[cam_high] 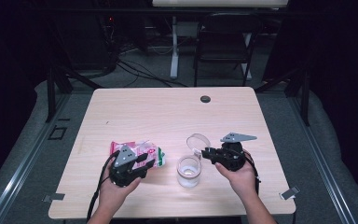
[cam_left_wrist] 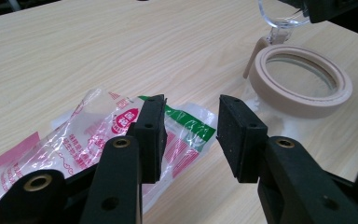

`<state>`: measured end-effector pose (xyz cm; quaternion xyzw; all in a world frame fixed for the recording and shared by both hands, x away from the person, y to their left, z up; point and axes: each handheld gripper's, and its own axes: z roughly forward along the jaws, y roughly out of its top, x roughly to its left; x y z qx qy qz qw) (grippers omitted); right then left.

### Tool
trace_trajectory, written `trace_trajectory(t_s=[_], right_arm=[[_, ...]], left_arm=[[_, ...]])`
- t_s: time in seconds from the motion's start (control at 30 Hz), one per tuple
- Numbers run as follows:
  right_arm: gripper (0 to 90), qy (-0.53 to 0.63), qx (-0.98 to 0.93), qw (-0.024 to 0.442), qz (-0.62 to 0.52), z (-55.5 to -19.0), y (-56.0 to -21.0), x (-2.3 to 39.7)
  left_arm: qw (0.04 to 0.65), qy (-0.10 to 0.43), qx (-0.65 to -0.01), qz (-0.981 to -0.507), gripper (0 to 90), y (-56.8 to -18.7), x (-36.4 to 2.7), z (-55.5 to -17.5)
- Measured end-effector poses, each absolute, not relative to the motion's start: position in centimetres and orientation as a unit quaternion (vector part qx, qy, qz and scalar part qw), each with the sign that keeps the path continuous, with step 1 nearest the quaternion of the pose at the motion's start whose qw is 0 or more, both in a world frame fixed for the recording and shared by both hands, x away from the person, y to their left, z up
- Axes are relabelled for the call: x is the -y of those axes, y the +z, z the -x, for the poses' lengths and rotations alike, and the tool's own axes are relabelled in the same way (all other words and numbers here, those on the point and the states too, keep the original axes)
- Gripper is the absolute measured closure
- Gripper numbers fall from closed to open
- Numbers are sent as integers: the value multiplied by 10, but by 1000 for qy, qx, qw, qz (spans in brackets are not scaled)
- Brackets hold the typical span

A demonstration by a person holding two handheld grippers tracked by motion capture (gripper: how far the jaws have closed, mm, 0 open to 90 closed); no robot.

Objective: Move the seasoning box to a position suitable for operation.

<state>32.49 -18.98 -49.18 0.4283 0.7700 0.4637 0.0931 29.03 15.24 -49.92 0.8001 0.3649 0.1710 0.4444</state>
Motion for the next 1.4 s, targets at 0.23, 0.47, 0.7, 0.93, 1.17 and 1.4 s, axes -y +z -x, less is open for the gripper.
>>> trace_trajectory(t_s=[0.23,0.47,0.7,0.93,1.17,1.4], right_arm=[[738,469,-765,98,-430,-322,-491,193],[736,475,-759,96,-434,-321,-490,197],[738,477,-758,101,-434,-322,-490,196],[735,477,-757,104,-434,-322,-490,196],[725,474,-759,106,-433,-320,-490,196],[704,475,-759,105,-432,-319,-491,195]], left_arm=[[432,172,-367,-806,587,-506,-149,-295],[421,184,-351,-816,534,-511,-146,-297],[413,188,-353,-818,507,-515,-144,-296],[391,201,-355,-825,500,-518,-141,-296],[389,192,-351,-830,441,-520,-138,-296],[360,211,-343,-841,394,-527,-129,-295]])
